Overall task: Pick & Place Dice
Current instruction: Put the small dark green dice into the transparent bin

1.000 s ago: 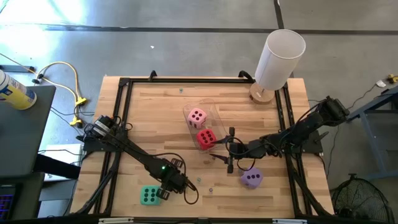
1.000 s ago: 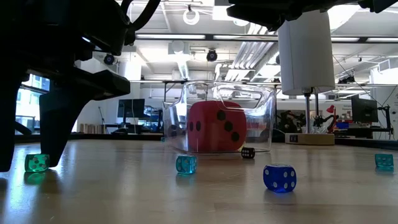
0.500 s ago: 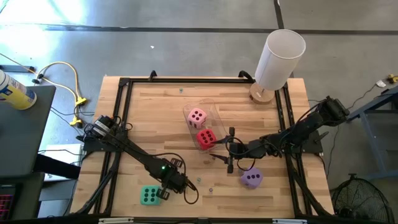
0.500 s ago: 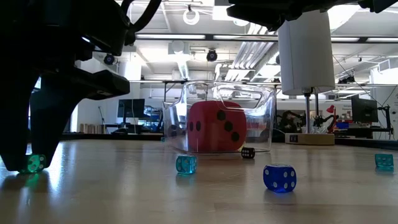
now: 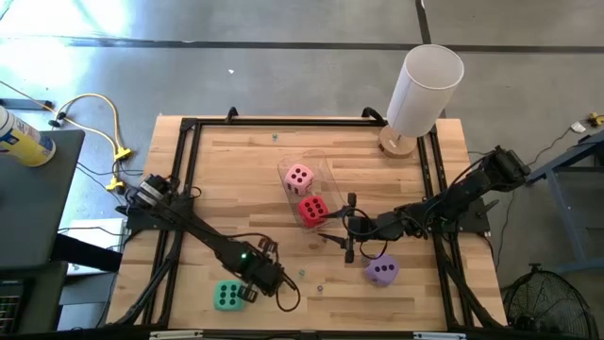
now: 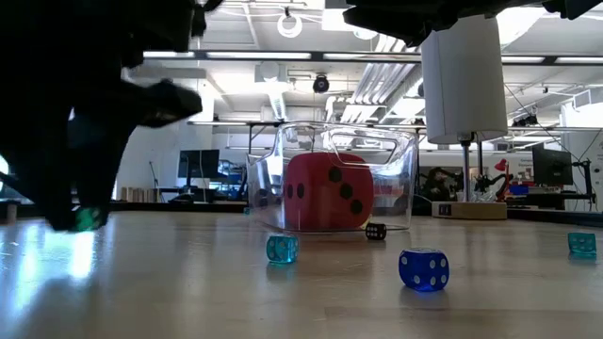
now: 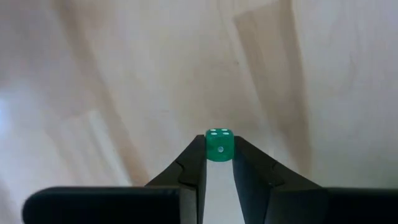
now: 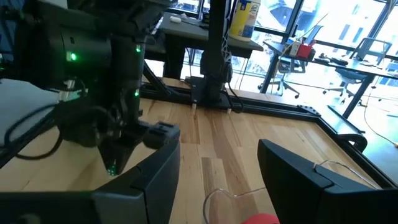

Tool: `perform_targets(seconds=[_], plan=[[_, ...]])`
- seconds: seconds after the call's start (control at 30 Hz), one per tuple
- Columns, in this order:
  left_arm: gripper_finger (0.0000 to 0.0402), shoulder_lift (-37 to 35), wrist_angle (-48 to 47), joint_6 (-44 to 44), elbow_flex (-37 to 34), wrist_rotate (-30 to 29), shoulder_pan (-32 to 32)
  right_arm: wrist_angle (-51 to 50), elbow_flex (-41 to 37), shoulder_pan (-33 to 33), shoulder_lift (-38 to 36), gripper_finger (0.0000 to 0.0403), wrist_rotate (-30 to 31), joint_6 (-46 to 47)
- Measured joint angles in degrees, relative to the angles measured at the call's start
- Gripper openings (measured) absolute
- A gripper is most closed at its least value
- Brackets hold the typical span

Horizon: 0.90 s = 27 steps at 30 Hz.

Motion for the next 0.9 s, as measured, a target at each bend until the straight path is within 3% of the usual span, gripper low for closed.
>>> perform_targets(seconds=[0.13,0.37,0.63,0.9], plan=[[0.0054,-2.7,-0.2,0.2,0.2,-6.7,-1.5,0.4,0.0,0.0,0.0,0.0207,-0.7,0.0],[0.0053,-8.4,1.6,0.1,0.5,-21.6,-4.0,3.7,0.0,0.0,0.0,0.0207,-10.9,2.2],[0.0053,-10.5,19.0,9.8,0.5,-43.2,-5.4,7.4,0.0,0.0,0.0,0.0207,-20.5,4.6],[0.0053,-10.0,39.0,22.7,0.6,-48.2,-4.9,8.7,0.0,-2.1,0.0,0.0200,-25.9,13.4]])
